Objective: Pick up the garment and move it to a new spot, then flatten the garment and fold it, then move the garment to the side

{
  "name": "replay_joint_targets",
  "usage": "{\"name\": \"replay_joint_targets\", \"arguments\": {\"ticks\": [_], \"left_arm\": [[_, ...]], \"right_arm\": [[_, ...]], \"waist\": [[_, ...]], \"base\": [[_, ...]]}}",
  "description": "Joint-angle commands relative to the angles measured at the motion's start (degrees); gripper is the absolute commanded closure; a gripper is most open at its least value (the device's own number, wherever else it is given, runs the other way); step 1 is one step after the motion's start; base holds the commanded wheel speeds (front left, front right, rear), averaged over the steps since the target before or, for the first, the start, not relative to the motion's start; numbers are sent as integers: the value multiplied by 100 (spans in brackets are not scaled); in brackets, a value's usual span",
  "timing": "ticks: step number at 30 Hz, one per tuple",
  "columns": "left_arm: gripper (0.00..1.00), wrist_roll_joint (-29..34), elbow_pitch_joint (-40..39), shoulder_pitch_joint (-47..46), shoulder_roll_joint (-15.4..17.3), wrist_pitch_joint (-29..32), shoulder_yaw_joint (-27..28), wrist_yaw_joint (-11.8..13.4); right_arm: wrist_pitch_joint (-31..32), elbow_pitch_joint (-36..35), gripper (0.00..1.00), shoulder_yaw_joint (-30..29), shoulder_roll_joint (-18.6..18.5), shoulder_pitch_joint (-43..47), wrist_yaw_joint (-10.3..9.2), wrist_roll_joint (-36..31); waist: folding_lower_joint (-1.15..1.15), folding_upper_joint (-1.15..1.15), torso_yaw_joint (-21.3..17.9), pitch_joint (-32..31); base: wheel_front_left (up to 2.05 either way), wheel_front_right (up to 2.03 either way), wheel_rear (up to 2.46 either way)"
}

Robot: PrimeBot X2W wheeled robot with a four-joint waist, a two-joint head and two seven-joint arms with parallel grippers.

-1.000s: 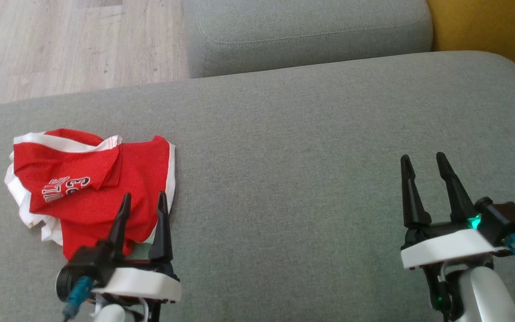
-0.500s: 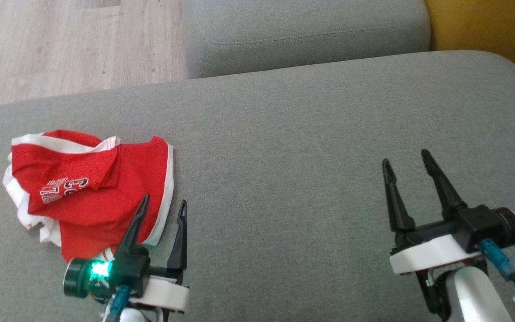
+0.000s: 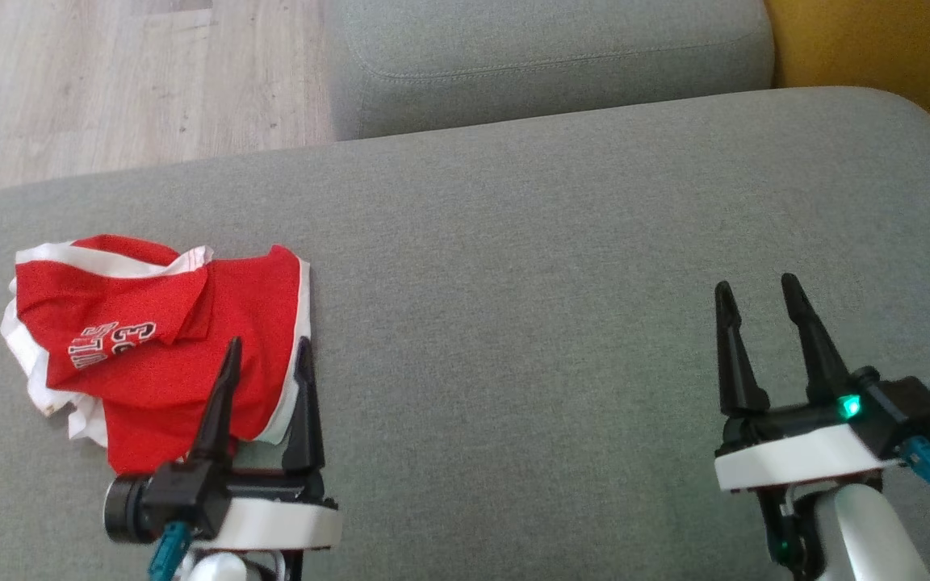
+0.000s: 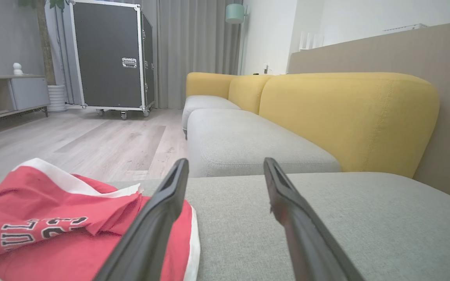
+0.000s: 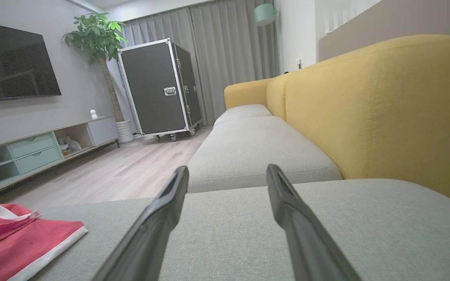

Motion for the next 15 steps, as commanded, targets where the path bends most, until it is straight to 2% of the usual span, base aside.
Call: {"name": "replay_joint_targets", "arguments": {"ticks": [1, 8, 15], "left_arm": [[0, 124, -162, -84, -72, -93, 301, -93], [0, 324, 178, 27, -291, -142, 624, -538], [0, 403, 224, 23, -371, -142, 856, -716]], "right_arm": [[-109, -138, 0, 177, -39, -179, -4, -67], [-159, 155, 0, 243, -40, -142, -4, 98], [-159, 229, 0, 268, -40, -175, -4, 144]], "waist": [[0, 0, -2, -4], [0, 0, -7, -17], [0, 0, -16, -30]], "base": [[0, 0, 0], [0, 0, 0], [0, 0, 0]]}}
